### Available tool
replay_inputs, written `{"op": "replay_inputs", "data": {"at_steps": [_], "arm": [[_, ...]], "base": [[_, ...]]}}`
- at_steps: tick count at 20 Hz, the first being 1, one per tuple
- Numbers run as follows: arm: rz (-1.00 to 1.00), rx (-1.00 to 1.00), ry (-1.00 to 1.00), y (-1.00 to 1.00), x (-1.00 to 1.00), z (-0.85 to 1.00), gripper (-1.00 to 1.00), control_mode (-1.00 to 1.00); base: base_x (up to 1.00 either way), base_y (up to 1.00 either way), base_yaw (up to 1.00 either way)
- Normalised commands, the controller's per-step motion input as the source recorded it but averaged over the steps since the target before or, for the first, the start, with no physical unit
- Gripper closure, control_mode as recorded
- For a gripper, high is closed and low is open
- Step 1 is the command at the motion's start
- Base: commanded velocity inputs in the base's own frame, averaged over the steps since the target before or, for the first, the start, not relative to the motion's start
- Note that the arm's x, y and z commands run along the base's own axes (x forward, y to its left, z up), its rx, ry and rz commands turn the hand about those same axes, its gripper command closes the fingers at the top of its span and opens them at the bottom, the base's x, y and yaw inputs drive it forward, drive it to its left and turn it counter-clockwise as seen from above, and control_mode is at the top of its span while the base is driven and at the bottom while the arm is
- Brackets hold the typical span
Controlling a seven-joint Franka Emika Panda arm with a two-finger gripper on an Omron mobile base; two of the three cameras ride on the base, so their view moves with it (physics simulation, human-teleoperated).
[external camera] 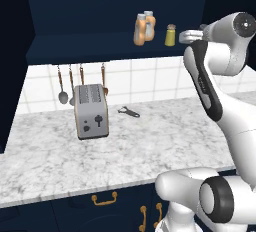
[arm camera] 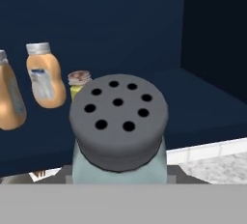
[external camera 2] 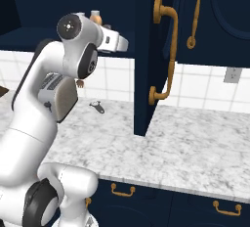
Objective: Put the shaker and condiment bottle from the counter next to their counterparts in the cabinet.
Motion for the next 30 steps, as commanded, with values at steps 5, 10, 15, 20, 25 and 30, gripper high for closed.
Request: {"op": "replay_inputs", "data": {"at_steps": [5, 10, 15, 20, 25, 30], "arm": [[0.03, 0.0, -0.02, 0.0, 0.07, -0.22, 1.0, -1.0], [0.01, 0.0, -0.05, 0.0, 0.17, -0.07, 1.0, -1.0], [0.0, 0.0, -0.03, 0.0, 0.23, -0.01, 1.0, -1.0], [0.0, 0.0, 0.0, 0.0, 0.23, 0.0, 1.0, -1.0], [0.0, 0.0, 0.0, 0.0, 0.18, 0.0, 1.0, -1.0], [0.0, 0.0, 0.0, 0.0, 0.16, 0.0, 1.0, -1.0]], "base": [[0.0, 0.0, 0.0], [0.0, 0.0, 0.0], [0.0, 0.0, 0.0], [0.0, 0.0, 0.0], [0.0, 0.0, 0.0], [0.0, 0.0, 0.0]]}}
